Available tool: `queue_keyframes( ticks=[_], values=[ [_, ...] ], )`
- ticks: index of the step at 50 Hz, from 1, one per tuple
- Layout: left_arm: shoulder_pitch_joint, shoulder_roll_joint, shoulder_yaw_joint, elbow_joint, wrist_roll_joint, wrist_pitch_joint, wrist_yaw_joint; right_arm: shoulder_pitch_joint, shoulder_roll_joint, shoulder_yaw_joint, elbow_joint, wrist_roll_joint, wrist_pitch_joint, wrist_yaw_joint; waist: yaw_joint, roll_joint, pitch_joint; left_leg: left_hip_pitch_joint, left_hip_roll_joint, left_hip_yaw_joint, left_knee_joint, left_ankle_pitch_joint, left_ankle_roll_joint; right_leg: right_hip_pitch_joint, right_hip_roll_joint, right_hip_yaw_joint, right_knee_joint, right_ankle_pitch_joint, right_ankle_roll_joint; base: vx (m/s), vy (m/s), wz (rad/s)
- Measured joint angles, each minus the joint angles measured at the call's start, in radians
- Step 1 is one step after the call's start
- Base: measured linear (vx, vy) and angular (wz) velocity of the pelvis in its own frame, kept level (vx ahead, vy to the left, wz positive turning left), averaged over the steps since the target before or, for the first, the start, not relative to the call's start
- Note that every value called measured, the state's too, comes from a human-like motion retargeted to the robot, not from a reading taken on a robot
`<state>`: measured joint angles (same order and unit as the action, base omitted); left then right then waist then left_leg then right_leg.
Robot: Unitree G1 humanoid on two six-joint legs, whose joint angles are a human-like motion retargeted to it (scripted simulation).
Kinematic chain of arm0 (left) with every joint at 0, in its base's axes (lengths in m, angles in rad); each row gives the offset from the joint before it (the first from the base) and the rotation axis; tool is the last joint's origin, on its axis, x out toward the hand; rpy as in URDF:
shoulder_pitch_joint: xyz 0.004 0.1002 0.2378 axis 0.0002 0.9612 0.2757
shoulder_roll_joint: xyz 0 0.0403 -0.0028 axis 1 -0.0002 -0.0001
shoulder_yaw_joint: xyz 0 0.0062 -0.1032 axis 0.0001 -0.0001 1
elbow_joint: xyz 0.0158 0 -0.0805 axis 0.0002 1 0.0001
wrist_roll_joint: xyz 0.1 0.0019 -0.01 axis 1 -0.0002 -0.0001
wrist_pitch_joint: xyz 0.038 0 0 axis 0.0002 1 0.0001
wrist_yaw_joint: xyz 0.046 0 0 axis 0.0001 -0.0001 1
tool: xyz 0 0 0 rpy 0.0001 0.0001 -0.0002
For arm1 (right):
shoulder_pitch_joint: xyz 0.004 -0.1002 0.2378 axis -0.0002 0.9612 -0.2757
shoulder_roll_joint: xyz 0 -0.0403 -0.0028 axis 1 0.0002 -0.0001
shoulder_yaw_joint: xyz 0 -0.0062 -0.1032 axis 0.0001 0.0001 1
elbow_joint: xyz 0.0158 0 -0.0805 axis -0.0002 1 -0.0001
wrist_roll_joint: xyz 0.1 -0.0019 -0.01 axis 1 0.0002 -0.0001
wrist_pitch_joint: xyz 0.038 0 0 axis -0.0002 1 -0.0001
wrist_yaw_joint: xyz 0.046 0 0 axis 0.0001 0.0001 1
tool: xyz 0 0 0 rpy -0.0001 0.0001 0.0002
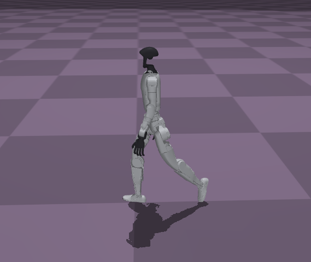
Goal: Walk run
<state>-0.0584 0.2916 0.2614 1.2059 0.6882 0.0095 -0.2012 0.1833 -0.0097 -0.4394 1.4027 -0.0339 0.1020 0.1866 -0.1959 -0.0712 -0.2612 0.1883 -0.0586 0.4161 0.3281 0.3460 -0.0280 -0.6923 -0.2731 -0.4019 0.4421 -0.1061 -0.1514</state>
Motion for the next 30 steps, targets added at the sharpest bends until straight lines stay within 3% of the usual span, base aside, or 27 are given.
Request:
queue_keyframes(
  ticks=[2,3,5,8,12,16,20,23,25,28,30],
  values=[
    [0.029,-0.037,0.04,0.069,0.012,0.021,0.038,-0.022,0.001,0.048,0.012,0.022,-0.012,0.014,0.054,-0.112,0.006,-0.023,-0.027,0.141,0.174,0.01,0.079,0.094,-0.06,0.038,0.019,-0.071,0.02,1.36,-0.42,-0.55],
    [0.04,-0.047,0.056,0.113,0.008,0.032,0.043,-0.035,0.001,0.08,0.019,0.03,-0.016,0.017,0.069,-0.156,0.009,-0.042,-0.026,0.183,0.232,-0.056,0.099,0.15,-0.104,0.004,0.013,-0.09,0.03,1.22,-0.39,-0.44],
    [0.051,-0.051,0.07,0.211,-0.013,0.045,0.029,-0.09,0.0,0.129,0.05,0.036,-0.022,0.009,0.092,-0.196,0.023,-0.13,0.028,0.228,0.341,-0.17,0.132,0.261,-0.114,-0.028,-0.031,-0.105,0.052,1.07,-0.34,-0.09],
    [0.06,-0.073,0.107,0.319,-0.005,0.074,0.014,-0.212,-0.013,0.143,0.069,-0.007,-0.006,0.005,0.174,-0.152,0.084,-0.35,0.088,0.108,0.407,-0.312,0.036,0.471,0.033,-0.088,-0.214,-0.07,0.072,0.97,-0.28,-0.26],
    [0.094,-0.079,0.142,0.418,-0.017,0.124,0.039,-0.342,-0.053,0.202,-0.004,-0.048,-0.018,0.025,0.274,-0.116,0.156,-0.555,0.071,0.069,0.218,-0.463,0.015,0.674,0.168,-0.136,-0.367,-0.066,0.108,0.91,-0.28,-0.47],
    [0.119,-0.054,0.143,0.489,0.024,0.171,0.045,-0.459,-0.116,0.241,-0.1,-0.085,-0.041,0.018,0.377,-0.098,0.196,-0.771,0.052,0.014,0.004,-0.493,-0.006,0.79,0.24,-0.097,-0.416,-0.13,0.149,0.9,-0.21,-0.69],
    [0.152,-0.039,0.15,0.494,0.117,0.235,-0.019,-0.524,-0.137,0.222,-0.155,-0.115,-0.053,0.002,0.463,-0.114,0.186,-0.914,0.035,-0.065,-0.133,-0.457,0.003,0.855,0.244,-0.056,-0.411,-0.141,0.213,1.15,-0.11,-0.69],
    [0.168,-0.048,0.184,0.494,0.126,0.273,-0.043,-0.477,-0.108,0.211,-0.186,-0.091,-0.057,0.016,0.478,-0.107,0.17,-0.889,0.029,-0.033,-0.047,-0.418,0.096,0.909,0.248,-0.023,-0.357,-0.012,0.27,1.47,0.01,-0.34],
    [0.188,-0.06,0.192,0.494,0.096,0.274,-0.034,-0.394,-0.089,0.205,-0.193,-0.102,-0.058,0.062,0.504,-0.098,0.133,-0.886,0.055,-0.124,0.03,-0.394,0.112,0.919,0.255,0.015,-0.287,0.187,0.251,1.39,0.07,-0.69],
    [0.174,-0.093,0.233,0.494,0.024,0.245,0.007,-0.279,-0.041,0.254,-0.169,-0.168,-0.057,0.081,0.448,-0.031,0.122,-0.777,0.132,-0.157,0.123,-0.524,0.119,0.859,0.227,-0.061,0.0,0.507,0.147,1.67,0.08,-0.51],
    [0.146,-0.087,0.214,0.494,-0.032,0.221,0.017,-0.219,-0.044,0.306,-0.131,-0.195,-0.059,0.078,0.413,0.037,0.126,-0.672,0.189,-0.16,0.119,-0.585,0.116,0.809,0.186,-0.162,0.233,0.46,0.04,1.31,0.09,-0.45]
  ],
)
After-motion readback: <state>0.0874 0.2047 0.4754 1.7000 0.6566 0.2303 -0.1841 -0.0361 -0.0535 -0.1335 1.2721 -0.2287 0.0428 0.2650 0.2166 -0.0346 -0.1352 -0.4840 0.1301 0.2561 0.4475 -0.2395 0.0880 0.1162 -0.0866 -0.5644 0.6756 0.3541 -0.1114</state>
